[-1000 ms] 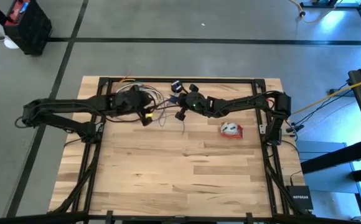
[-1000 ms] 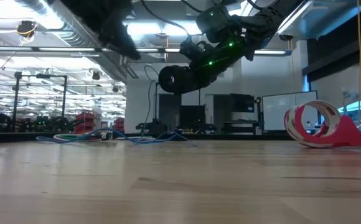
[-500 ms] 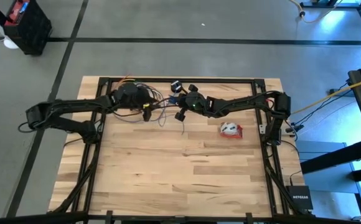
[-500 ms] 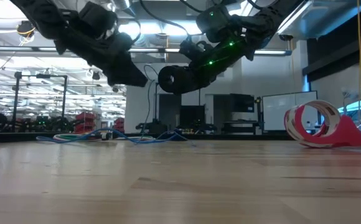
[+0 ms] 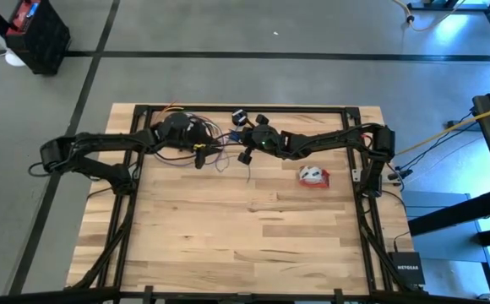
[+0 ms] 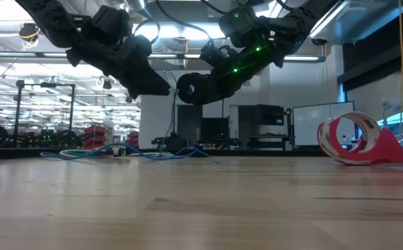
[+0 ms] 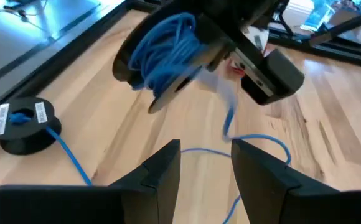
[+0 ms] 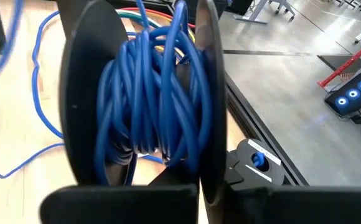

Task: Coil cords
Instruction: Coil the blue wire onto the spool

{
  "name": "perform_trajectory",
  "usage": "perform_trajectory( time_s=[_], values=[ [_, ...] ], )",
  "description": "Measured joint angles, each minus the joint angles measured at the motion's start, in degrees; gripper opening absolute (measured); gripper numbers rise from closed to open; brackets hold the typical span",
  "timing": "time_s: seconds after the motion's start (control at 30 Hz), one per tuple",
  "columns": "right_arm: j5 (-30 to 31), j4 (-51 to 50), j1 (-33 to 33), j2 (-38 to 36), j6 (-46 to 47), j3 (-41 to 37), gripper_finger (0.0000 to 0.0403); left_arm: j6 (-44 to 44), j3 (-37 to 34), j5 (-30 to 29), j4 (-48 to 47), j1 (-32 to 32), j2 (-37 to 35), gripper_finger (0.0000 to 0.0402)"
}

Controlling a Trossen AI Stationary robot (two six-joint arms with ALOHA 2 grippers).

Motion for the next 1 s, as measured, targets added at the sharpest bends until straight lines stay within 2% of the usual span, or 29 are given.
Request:
perform_trajectory(
  time_s=[0.13, 0.53, 0.63, 0.8, 1.0],
  values=[
    [0.0, -0.02, 0.01, 0.0, 0.0, 0.0, 0.0001, 2.53, 1.59, 1.31, -6.23, 0.71, -0.17, 0.0136],
    [0.0, 0.24, 0.02, 0.0, 0.0, 0.0, 0.0001, 0.53, 1.78, 1.38, -1.24, 1.23, -0.28, 0.0133],
    [0.0, 0.24, 0.0, 0.0, 0.0, 0.0, 0.0001, 0.51, 1.78, 1.38, -1.6, 1.23, -0.28, 0.0108],
    [0.0, 0.25, 0.0, 0.0, 0.0, 0.0, 0.0001, 0.53, 1.78, 1.35, -0.72, 0.88, -0.28, 0.0017],
    [-0.01, 0.33, 0.02, 0.0, 0.03, 0.0, 0.0001, -4.03, 1.78, 1.29, 6.84, -2.31, -0.28, 0.0004]
  ],
)
